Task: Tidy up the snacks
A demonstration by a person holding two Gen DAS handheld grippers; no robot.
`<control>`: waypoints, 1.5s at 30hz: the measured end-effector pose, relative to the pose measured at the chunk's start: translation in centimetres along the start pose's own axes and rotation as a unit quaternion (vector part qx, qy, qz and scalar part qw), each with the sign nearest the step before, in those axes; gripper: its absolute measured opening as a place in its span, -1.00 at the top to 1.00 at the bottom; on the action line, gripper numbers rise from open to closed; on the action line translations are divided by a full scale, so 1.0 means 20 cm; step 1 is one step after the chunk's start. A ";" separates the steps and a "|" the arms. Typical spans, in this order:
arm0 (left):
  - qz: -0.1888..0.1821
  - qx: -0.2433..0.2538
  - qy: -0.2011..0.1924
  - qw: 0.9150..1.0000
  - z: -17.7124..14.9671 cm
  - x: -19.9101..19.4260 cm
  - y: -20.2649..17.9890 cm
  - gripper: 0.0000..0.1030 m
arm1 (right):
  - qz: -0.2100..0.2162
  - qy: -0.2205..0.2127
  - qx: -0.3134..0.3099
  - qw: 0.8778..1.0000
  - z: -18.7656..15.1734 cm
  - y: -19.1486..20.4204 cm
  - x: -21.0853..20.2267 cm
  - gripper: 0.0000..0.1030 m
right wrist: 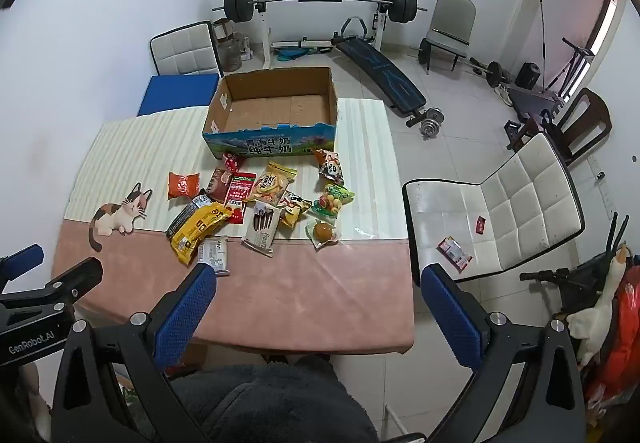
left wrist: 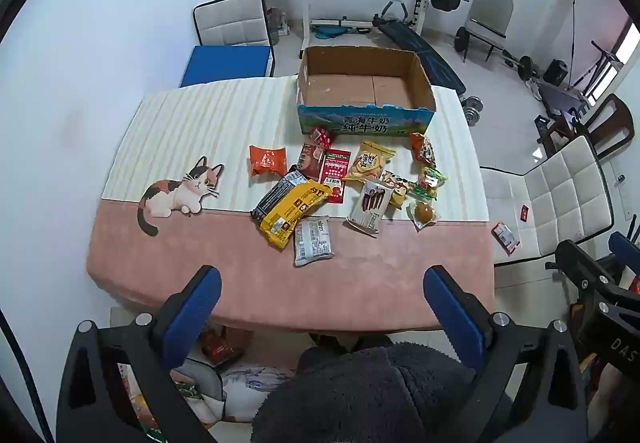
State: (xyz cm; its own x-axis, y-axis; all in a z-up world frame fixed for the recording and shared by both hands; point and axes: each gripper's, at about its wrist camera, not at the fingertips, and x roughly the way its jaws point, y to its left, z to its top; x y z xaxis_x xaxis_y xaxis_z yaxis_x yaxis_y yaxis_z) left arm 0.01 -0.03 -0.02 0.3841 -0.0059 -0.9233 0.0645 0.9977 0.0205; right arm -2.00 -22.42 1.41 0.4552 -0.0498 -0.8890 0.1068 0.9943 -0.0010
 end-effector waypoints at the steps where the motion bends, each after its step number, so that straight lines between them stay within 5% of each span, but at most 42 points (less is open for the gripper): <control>1: -0.005 -0.003 -0.003 1.000 0.00 0.00 0.00 -1.00 | 0.000 0.000 0.000 1.000 0.00 0.00 0.00 -1.00; 45: -0.013 0.000 -0.017 1.000 0.05 -0.07 -0.02 -1.00 | 0.011 0.000 0.006 1.000 0.01 0.05 -0.01 -1.00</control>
State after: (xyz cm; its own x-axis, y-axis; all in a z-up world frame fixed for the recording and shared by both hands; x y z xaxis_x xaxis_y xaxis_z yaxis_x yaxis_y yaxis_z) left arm 0.31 -0.43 1.66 0.4132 -0.0338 -0.9100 0.0753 0.9972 -0.0029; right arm -1.81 -21.47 1.73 0.4568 -0.0269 -0.8892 0.1074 0.9939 0.0251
